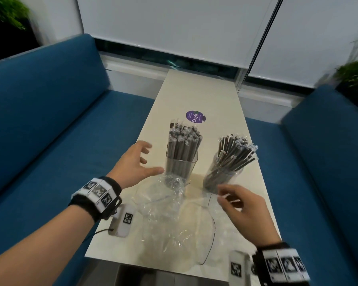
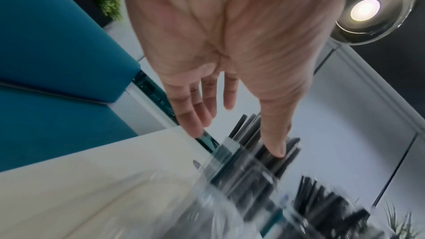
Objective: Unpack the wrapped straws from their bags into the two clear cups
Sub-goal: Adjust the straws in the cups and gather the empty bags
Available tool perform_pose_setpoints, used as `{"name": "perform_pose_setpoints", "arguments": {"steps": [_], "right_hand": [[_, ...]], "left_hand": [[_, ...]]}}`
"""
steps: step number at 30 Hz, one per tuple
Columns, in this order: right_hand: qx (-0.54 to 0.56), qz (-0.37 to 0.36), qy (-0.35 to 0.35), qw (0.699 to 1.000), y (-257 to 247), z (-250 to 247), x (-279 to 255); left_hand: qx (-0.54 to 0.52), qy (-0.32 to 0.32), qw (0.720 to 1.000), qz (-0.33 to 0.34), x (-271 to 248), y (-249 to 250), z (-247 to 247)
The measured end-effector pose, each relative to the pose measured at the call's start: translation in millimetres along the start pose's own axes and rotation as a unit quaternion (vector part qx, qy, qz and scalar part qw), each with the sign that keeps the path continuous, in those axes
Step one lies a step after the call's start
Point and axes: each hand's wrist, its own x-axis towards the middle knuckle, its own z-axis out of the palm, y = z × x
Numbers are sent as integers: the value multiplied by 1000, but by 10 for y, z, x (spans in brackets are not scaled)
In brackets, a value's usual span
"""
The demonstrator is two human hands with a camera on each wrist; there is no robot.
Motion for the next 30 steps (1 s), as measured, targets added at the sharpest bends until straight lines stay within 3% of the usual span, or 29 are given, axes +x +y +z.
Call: {"name": "perform_pose_setpoints", "arguments": {"steps": [3,5,7,11,13,15,19,22,26,30], "right_hand": [[-139,69,-32,987,374,-12,-422],[-222,169,-141,950,655,42,-621],[-212,232,-212,925,871,126,-718],[-239,233,-224,916,1083,344,-771],[-272,212,-209,915,1157,374,-796],[-259,211,-183,924,1233,309,-787],[-151,248,-64,955,1177,124,-749],[-82,214,1,973,885,167,-753],[32,117,-17,992,384,274,-777],[93,21,-127,987,140,239,-920]], "left_hand": [[66,-63,996,-18,-343,-163,139],[115,-135,983,-36,-543,-212,316],[157,-189,969,-42,-687,-213,523],[282,-267,921,-33,-842,-277,1003],[344,-266,900,-24,-889,-360,1207],[363,-238,900,-33,-912,-390,1301],[249,-149,955,-68,-978,-283,1288],[133,-116,982,-65,-1153,-21,1329],[-55,-162,985,-32,-1456,393,1478],[-212,-167,961,-62,-1744,631,1499]]}}
